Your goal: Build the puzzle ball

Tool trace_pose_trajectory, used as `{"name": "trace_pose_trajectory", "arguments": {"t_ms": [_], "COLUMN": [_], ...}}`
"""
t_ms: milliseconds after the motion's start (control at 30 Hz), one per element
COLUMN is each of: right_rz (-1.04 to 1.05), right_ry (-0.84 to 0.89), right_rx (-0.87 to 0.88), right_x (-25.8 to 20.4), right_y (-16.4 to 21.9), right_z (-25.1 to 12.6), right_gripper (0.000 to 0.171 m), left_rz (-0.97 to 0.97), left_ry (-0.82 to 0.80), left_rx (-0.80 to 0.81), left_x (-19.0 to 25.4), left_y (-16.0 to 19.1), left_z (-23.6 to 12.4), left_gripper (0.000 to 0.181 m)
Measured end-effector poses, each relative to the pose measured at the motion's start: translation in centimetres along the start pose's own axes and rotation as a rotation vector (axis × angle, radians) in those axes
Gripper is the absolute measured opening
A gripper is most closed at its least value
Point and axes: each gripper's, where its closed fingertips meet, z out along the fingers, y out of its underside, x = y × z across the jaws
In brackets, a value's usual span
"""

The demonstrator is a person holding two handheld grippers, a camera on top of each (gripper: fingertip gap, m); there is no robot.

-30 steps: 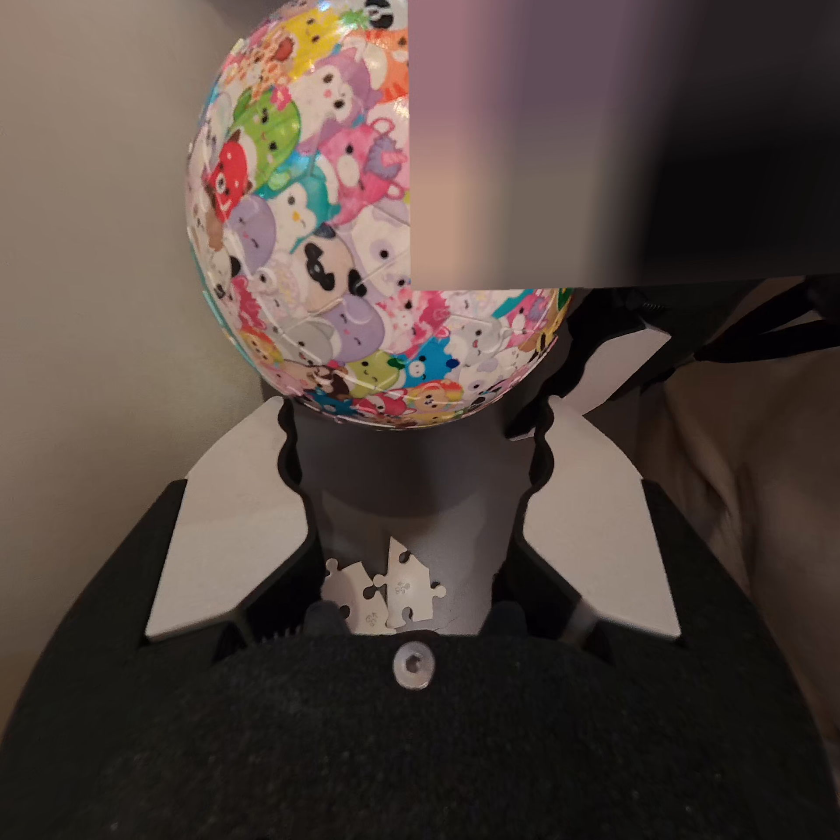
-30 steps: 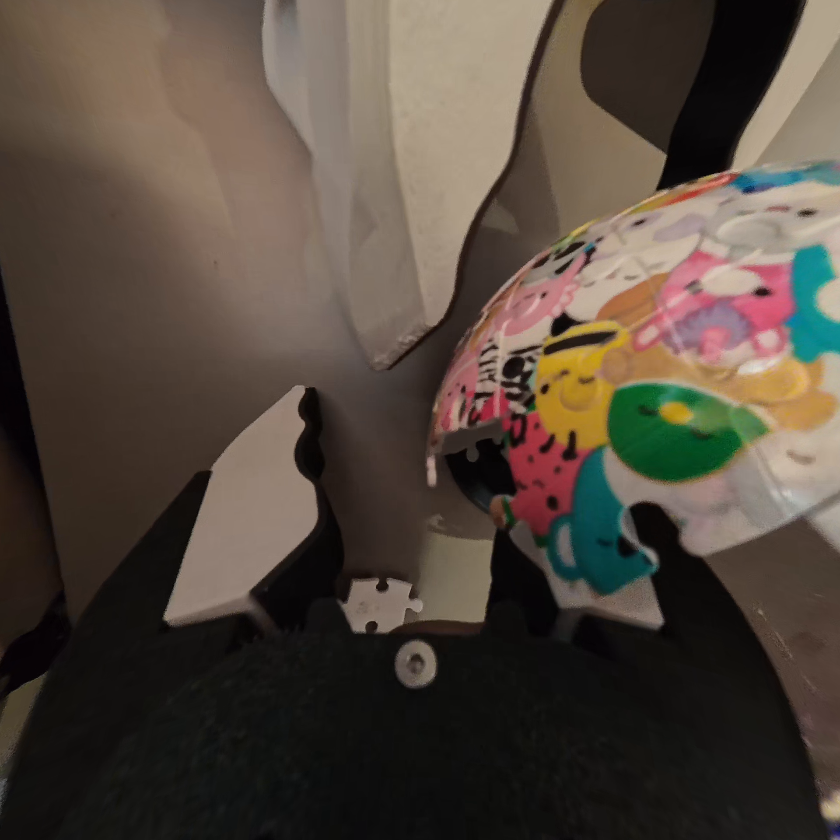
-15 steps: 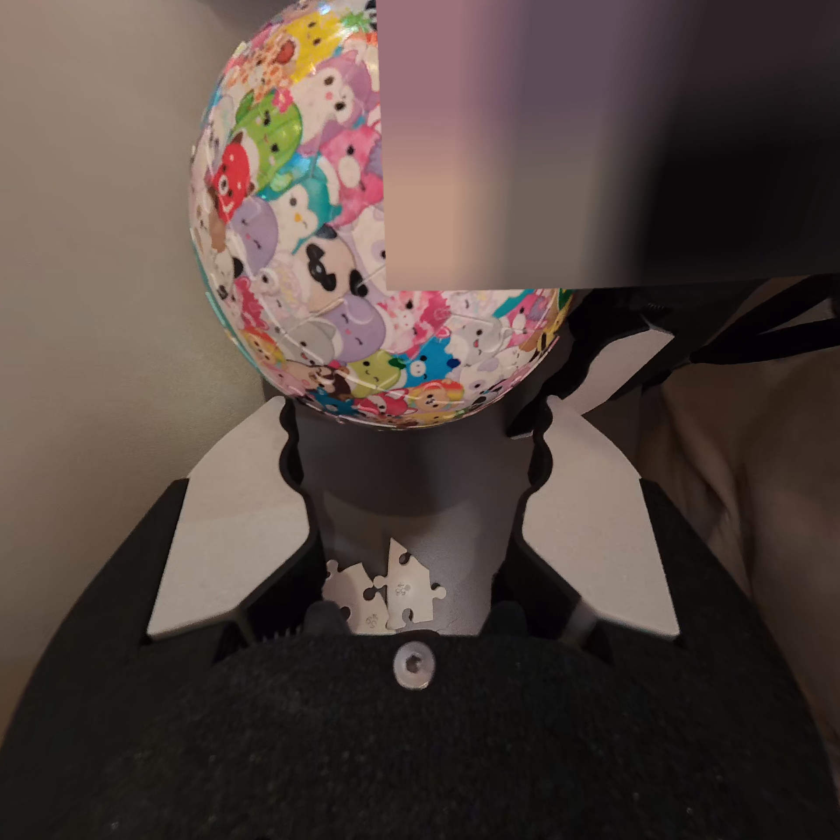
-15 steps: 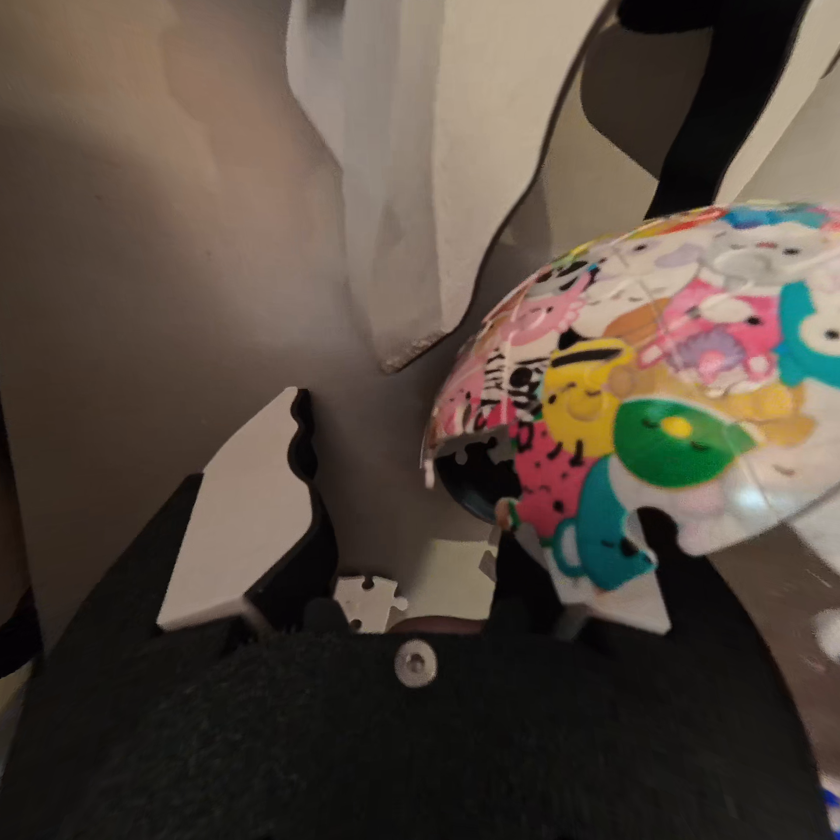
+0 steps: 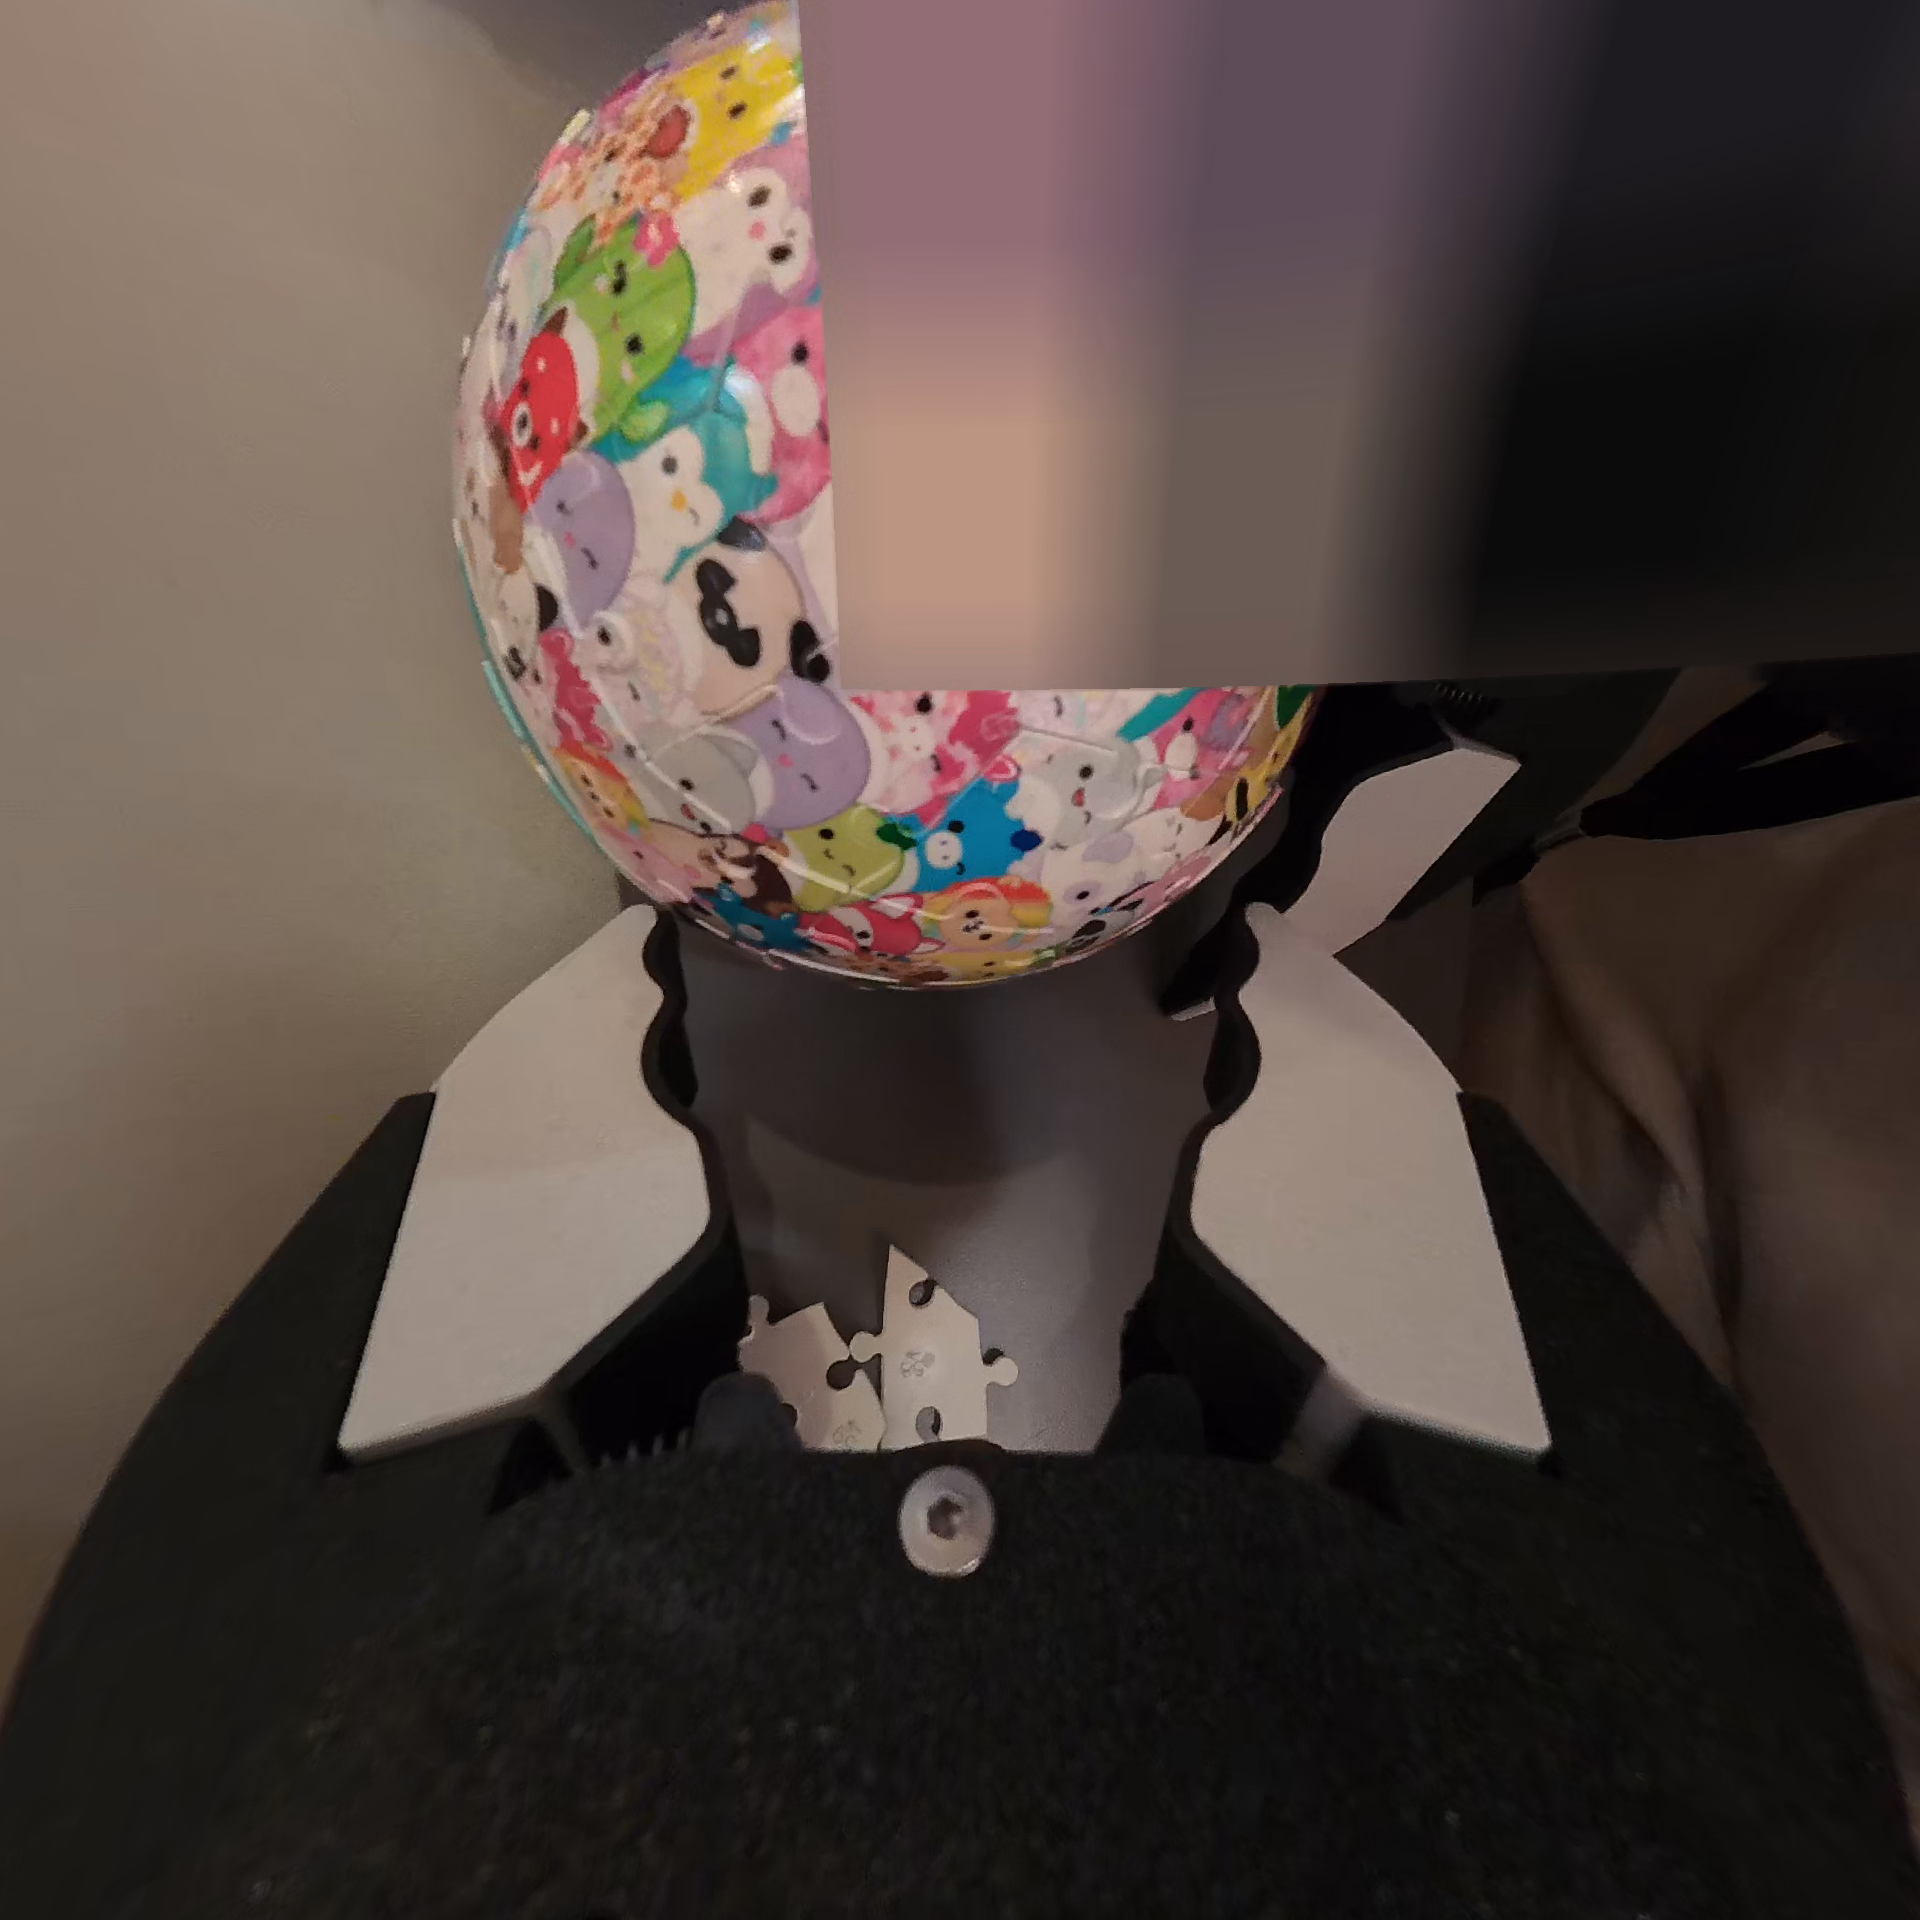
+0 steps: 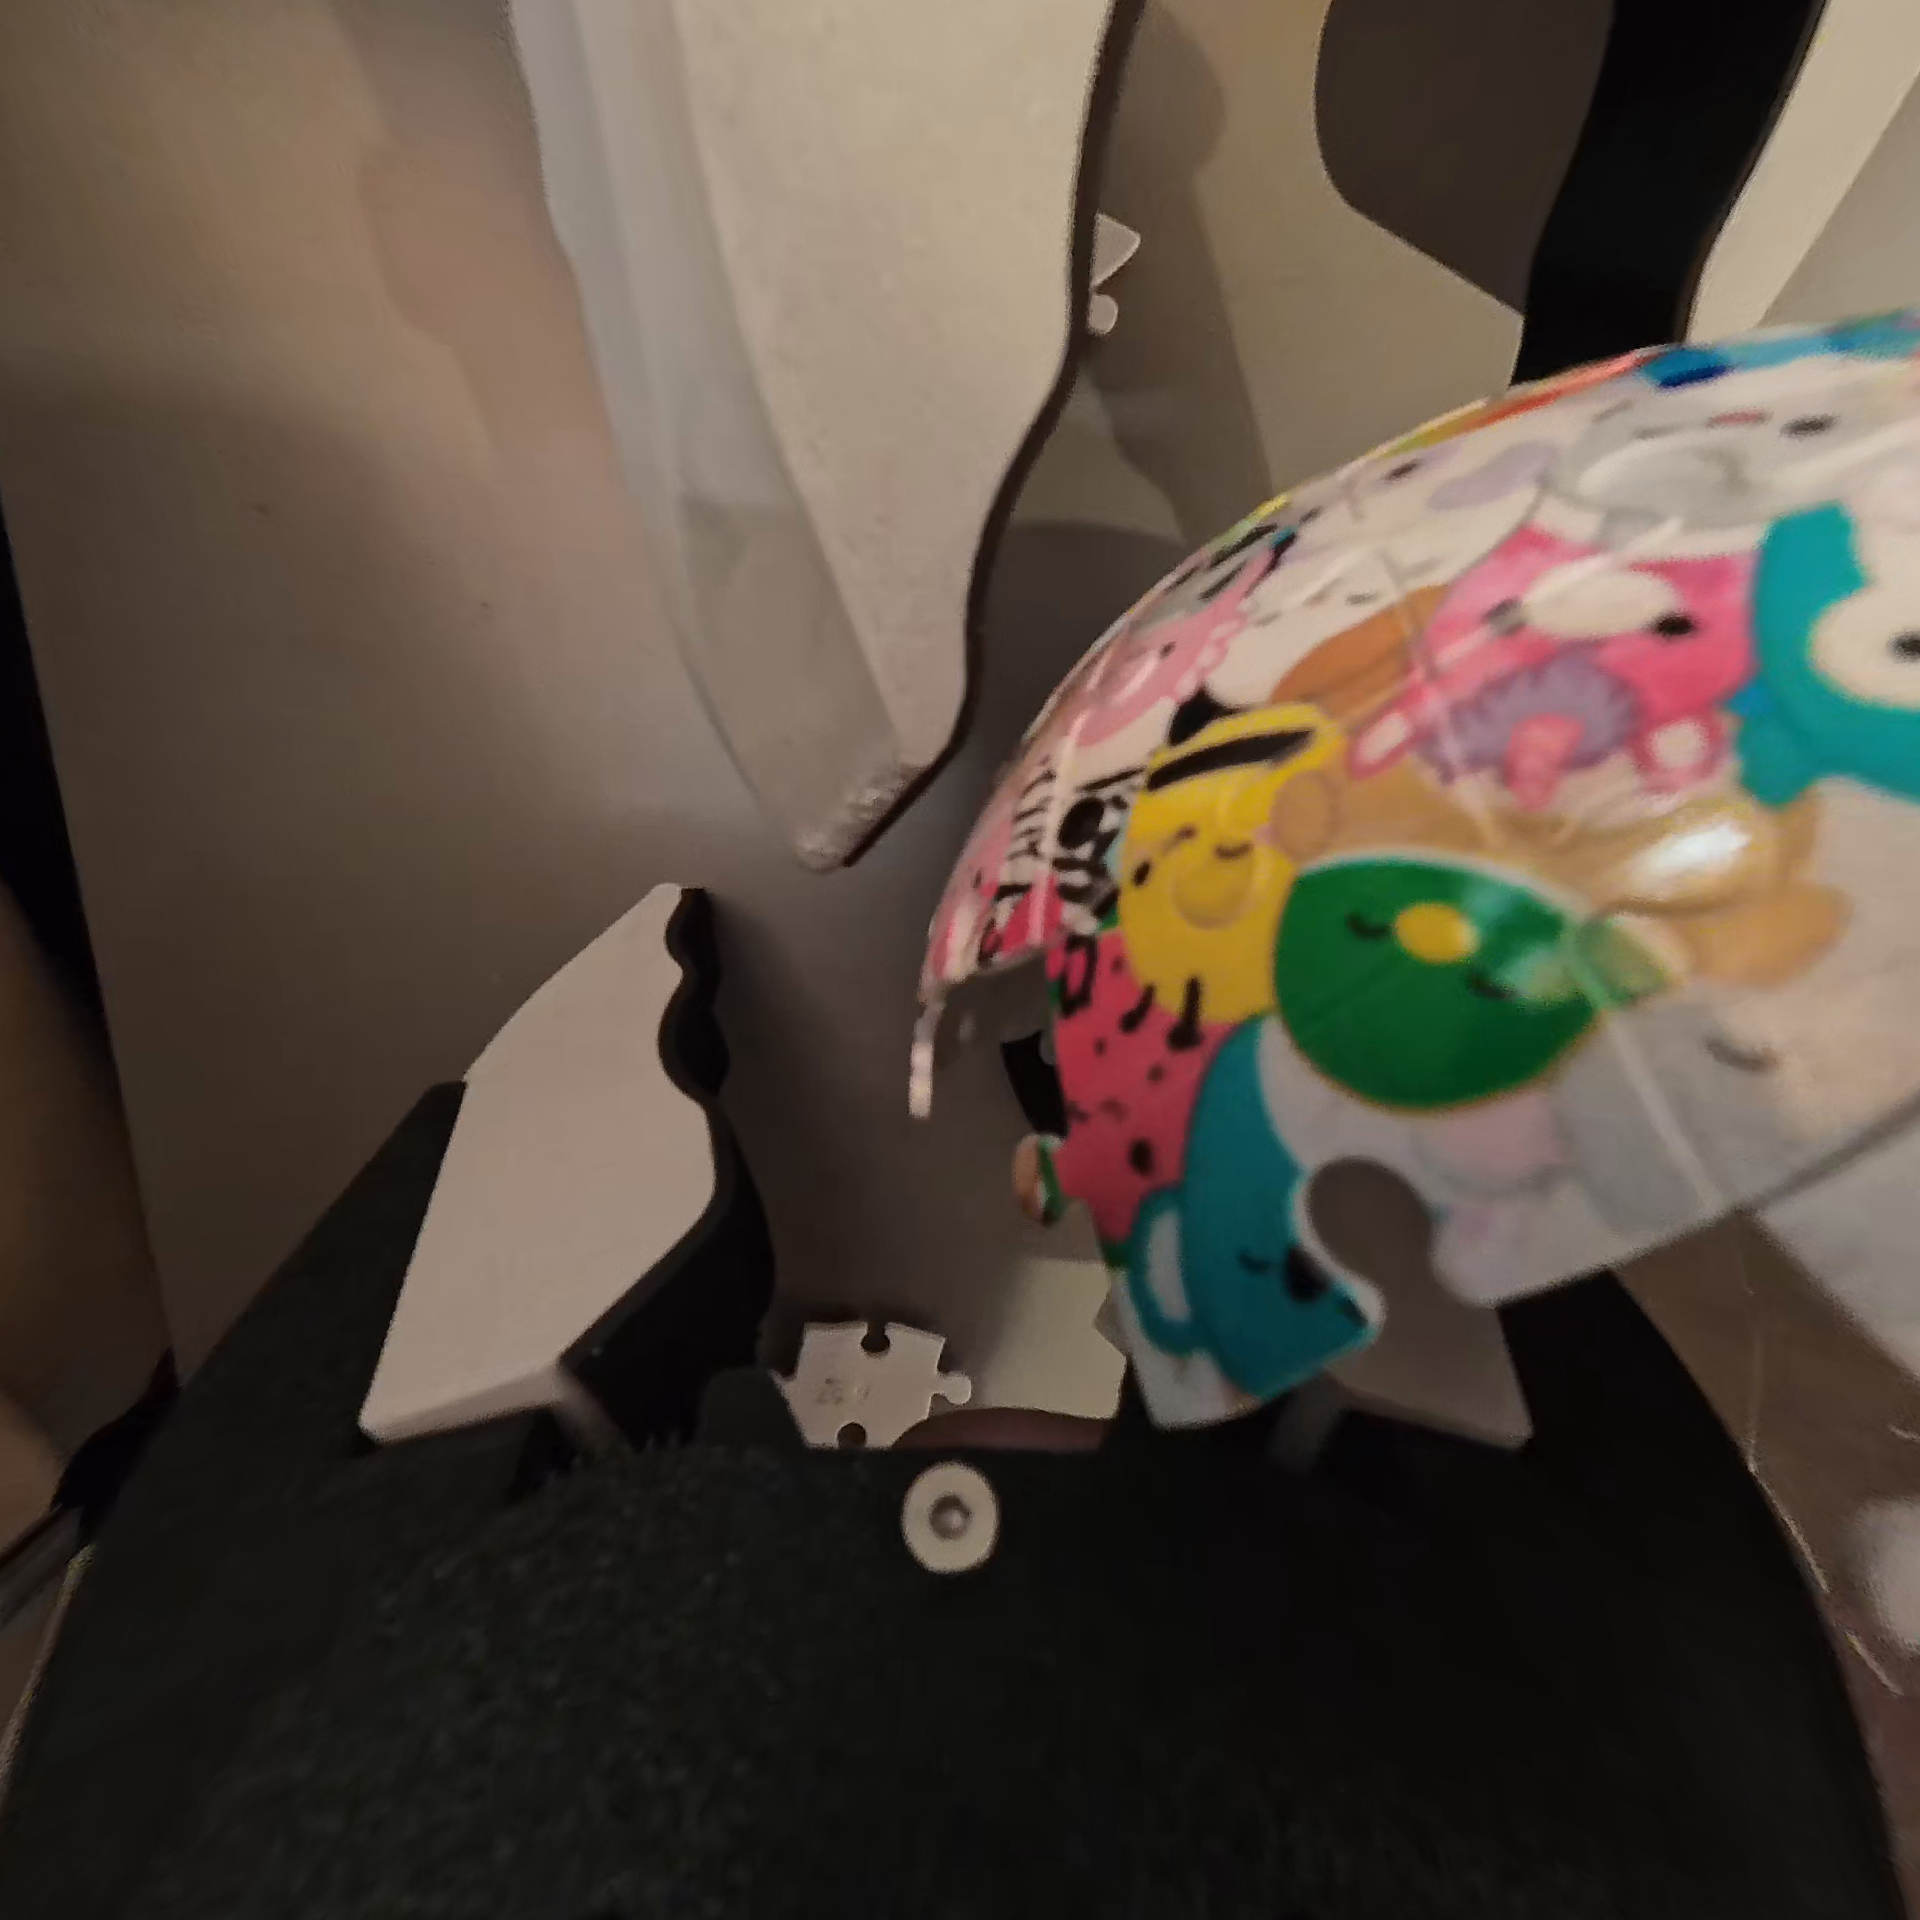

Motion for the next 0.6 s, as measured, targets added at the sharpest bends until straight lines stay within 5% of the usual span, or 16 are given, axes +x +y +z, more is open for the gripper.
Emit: {"name": "trace_pose_trajectory", "arguments": {"t_ms": [600], "right_rz": [-0.026], "right_ry": [-0.010], "right_rx": [0.035], "right_x": [-0.44], "right_y": [-0.09], "right_z": [-0.07], "right_gripper": [0.086], "left_rz": [0.009], "left_ry": [-0.014], "left_rx": [-0.010], "left_x": [-0.03], "left_y": [0.01], "left_z": [0.15], "left_gripper": [0.098]}}
